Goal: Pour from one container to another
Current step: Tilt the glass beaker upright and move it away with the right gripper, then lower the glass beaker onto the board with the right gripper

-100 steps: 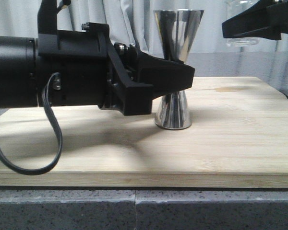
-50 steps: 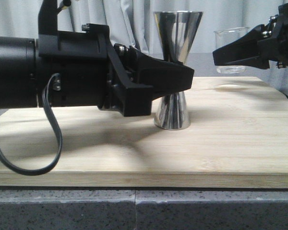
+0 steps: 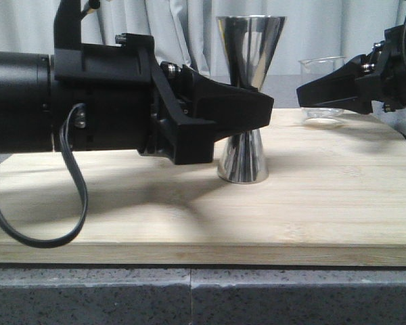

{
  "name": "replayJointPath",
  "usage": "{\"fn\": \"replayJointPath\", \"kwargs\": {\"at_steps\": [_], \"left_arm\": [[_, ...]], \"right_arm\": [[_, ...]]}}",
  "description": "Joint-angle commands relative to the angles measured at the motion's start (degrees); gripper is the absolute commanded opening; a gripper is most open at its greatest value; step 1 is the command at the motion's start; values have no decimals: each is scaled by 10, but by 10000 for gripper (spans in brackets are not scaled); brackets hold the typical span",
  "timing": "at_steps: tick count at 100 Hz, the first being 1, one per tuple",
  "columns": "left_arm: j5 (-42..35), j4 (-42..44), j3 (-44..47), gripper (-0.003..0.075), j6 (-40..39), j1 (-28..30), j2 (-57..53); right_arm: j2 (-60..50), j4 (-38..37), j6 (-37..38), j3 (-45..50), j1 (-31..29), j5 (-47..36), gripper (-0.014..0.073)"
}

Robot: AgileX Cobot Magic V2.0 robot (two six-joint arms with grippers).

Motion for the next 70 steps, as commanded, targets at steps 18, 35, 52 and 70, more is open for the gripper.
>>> {"fn": "replayJointPath", "kwargs": {"at_steps": [18,35,52,70], "left_arm": [[-45,-16,-15,-19,-4,1,-18],[-45,-16,-15,-19,-4,1,-18],[-45,-16,-15,-19,-4,1,-18],[-45,-16,-15,-19,-4,1,-18]], "right_arm": [[-15,30,-15,-17,-2,-36,193],[-1,33,-17,-17,-2,-40,193],[10,34,-19,-17,-2,-40,193],[22,34,-19,-17,-2,-45,193]]}}
